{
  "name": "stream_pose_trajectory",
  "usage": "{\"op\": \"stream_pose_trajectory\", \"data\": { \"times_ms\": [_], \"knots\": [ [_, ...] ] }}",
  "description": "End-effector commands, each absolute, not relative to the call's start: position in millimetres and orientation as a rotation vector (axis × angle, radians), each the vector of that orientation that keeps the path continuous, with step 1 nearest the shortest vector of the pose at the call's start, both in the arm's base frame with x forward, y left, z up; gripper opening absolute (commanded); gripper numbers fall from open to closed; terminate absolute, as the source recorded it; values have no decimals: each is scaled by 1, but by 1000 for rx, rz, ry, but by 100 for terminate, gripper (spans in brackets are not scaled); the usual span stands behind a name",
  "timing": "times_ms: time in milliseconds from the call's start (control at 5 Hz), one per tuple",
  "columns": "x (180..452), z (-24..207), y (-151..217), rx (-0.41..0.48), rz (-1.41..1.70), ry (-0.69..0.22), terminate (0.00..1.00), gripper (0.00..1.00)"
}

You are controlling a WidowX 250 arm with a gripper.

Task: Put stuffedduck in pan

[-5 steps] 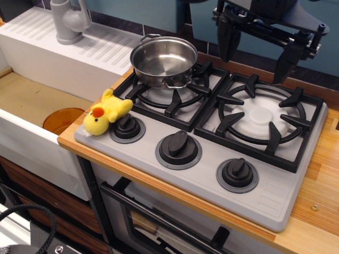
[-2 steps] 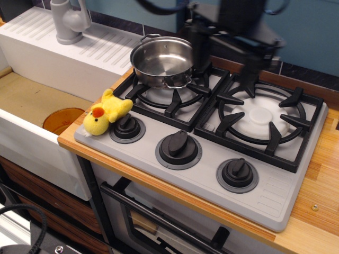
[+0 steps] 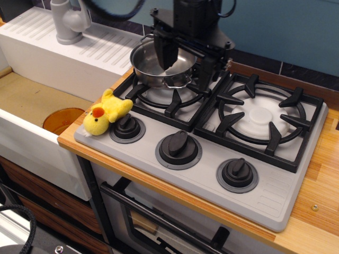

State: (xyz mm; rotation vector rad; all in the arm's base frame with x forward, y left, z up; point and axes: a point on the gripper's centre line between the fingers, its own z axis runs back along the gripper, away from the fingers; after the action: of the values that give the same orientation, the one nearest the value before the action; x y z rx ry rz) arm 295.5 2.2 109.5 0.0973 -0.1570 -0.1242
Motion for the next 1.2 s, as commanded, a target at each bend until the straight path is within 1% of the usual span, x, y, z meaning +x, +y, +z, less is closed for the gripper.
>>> {"op": "stream_pose_trajectory", "data": {
  "times_ms": [0, 200, 600, 800, 1000],
  "knots": [
    [287, 103, 43, 113, -131, -258, 0, 100],
    [285, 98, 61, 137, -142, -290, 0, 100],
    [283, 100, 88, 192, -159, -331, 0, 100],
    [279, 97, 99, 208, -169, -348, 0, 100],
    [273, 90, 110, 211, -184, -369, 0, 100]
  ]
}}
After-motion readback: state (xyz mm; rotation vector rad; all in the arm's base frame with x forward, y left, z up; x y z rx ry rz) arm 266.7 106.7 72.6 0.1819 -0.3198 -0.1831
